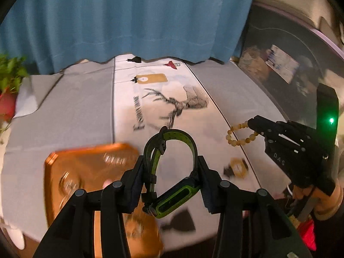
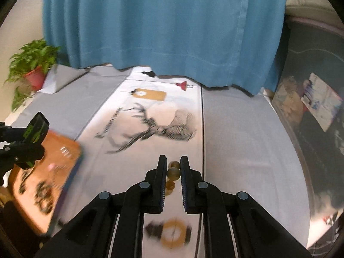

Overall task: Organize jewelry
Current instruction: 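Lift the watch and amber bracelet and carry both back toward the tray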

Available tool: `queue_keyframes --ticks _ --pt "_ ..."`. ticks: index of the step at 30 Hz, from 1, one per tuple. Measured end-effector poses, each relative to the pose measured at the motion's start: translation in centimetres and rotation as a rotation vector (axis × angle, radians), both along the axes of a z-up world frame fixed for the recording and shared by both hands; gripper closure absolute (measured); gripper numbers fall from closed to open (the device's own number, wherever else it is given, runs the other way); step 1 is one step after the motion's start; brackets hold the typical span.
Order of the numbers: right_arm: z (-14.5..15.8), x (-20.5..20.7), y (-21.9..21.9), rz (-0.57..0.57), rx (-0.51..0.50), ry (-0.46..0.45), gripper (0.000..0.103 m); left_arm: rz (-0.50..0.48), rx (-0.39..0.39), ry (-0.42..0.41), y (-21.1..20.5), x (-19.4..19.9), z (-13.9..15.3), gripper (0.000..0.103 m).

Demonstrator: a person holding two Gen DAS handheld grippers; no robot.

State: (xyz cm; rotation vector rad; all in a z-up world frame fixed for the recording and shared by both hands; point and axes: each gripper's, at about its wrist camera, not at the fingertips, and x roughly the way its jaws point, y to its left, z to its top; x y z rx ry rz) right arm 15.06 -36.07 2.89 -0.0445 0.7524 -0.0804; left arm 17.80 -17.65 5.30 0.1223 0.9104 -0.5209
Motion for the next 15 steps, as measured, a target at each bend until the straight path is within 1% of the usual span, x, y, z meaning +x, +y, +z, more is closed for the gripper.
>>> queue_keyframes --ticks 4,7,11,15 --pt "0.2 -5.9 2.9 0.035 -0.003 0.005 0.090 0.036 0.004 -0.050 3.5 -6.3 0.6 0.061" --pt "-0.4 -9.8 5.0 0.069 0.009 0.024 0.090 0.076 -0.010 -0.047 6.2 -10.1 0.1 0.061" --pt "-1.2 -14.6 7.9 0.108 0.046 0.047 0.090 0.138 0.008 -0.047 9.4 -14.1 -1.1 0.061" --pt "-1.7 -18.3 10.5 0.143 0.075 0.056 0.090 0.202 0.017 -0.052 12.6 -17.7 -2.2 0.061"
